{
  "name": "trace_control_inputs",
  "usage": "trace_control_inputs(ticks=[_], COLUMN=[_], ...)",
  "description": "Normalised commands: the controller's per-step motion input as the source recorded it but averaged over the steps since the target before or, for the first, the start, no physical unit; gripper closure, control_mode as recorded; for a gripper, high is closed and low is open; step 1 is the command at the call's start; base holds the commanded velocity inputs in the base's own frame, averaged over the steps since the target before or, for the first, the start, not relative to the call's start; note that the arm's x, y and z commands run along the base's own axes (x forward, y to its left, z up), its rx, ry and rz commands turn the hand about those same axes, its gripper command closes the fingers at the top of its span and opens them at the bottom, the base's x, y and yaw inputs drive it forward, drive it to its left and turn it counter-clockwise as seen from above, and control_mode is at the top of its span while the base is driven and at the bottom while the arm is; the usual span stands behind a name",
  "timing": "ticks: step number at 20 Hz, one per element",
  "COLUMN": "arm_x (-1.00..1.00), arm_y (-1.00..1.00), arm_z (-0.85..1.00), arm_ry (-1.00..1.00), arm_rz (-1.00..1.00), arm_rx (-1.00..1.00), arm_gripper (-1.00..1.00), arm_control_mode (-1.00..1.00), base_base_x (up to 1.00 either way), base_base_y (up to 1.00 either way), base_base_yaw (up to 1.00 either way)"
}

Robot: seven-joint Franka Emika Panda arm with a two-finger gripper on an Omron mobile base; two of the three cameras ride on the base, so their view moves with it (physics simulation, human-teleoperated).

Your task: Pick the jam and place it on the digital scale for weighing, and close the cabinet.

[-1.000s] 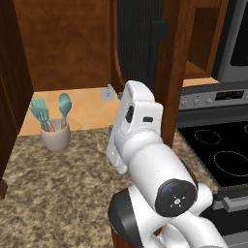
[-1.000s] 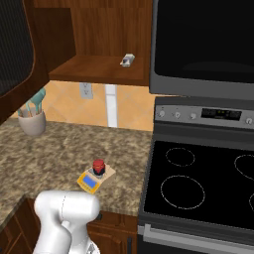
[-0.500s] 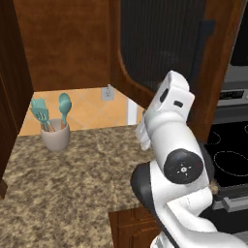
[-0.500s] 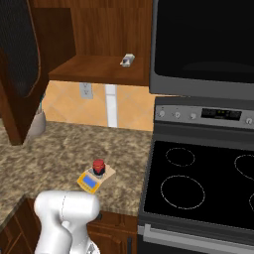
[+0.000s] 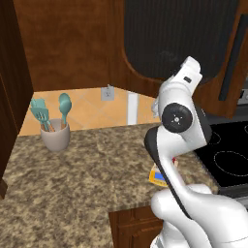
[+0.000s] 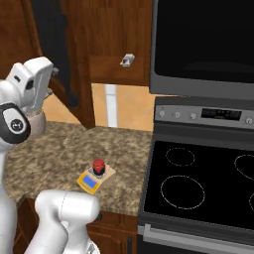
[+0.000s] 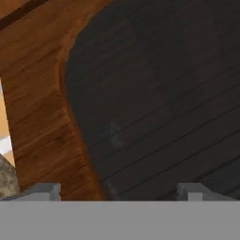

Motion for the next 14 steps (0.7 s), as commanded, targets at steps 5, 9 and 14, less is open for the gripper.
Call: trace_control_inputs(ticks=[5,9,14], arm_x=[0.93,0.8,0.84], arm_y=[-0.7,-0.54,-0.5], arm_z=[0.0,0.0,0.0], arm_ry=[0.01,0.0,0.0], arm_rz=[-0.14,0.0,0.0], arm_rx=[0.11,0.12,0.12], arm_gripper=[-1.0,-1.0,-1.0], arm_control_mode=[-1.0,-1.0,-1.0], base_base_x=[0.0,0.0,0.0], base_base_y=[0.0,0.0,0.0], base_base_yaw=[0.0,0.0,0.0])
